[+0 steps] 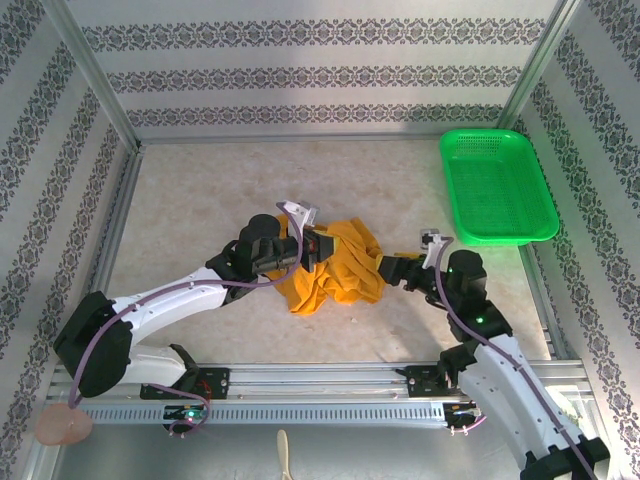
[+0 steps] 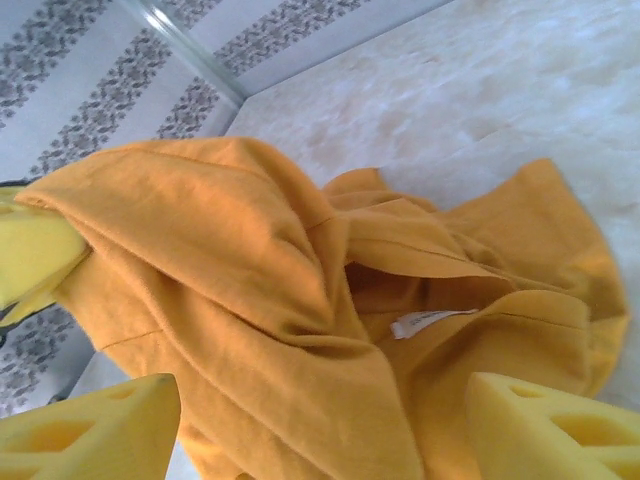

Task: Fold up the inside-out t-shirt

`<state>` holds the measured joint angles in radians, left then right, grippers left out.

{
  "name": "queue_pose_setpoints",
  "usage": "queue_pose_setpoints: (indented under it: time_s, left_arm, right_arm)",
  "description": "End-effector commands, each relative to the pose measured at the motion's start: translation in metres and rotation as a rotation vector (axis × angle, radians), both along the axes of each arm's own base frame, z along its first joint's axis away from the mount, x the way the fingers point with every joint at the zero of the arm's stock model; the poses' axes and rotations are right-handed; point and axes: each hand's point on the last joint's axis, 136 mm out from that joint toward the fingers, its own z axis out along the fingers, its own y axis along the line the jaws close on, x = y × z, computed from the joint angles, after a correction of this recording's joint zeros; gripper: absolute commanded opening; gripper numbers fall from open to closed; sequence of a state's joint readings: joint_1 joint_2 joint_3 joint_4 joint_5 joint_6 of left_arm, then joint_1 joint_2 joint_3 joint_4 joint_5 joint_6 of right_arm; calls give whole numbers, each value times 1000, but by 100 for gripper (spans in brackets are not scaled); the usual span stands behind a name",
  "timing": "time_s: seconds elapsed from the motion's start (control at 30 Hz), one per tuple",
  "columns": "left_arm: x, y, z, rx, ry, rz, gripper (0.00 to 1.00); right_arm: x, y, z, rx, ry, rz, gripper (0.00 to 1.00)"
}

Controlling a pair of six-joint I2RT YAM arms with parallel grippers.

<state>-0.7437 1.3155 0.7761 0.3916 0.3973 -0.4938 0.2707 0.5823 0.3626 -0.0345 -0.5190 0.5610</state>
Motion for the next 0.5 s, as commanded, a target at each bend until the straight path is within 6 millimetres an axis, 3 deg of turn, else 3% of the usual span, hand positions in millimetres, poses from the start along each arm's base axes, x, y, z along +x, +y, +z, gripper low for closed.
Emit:
queue_pose_setpoints:
  time_s: [0.0,0.3,0.37,0.47]
  left_arm:
    - [-1,1,28,-85,-57,-17,0]
    - [-1,-2,27,-95,-28,-31,0]
    - [-2,-2,27,-99,-21,-35,0]
    - [-4,-1,25,-97,-12,-38,0]
  right_arm:
    - [-4,19,25,41,-82,127,75]
    - [6,45,17,-3,-79,178,72]
    - [13,46,15,-11,-74,164,60]
    - [22,45,16,-16,-68,149,27]
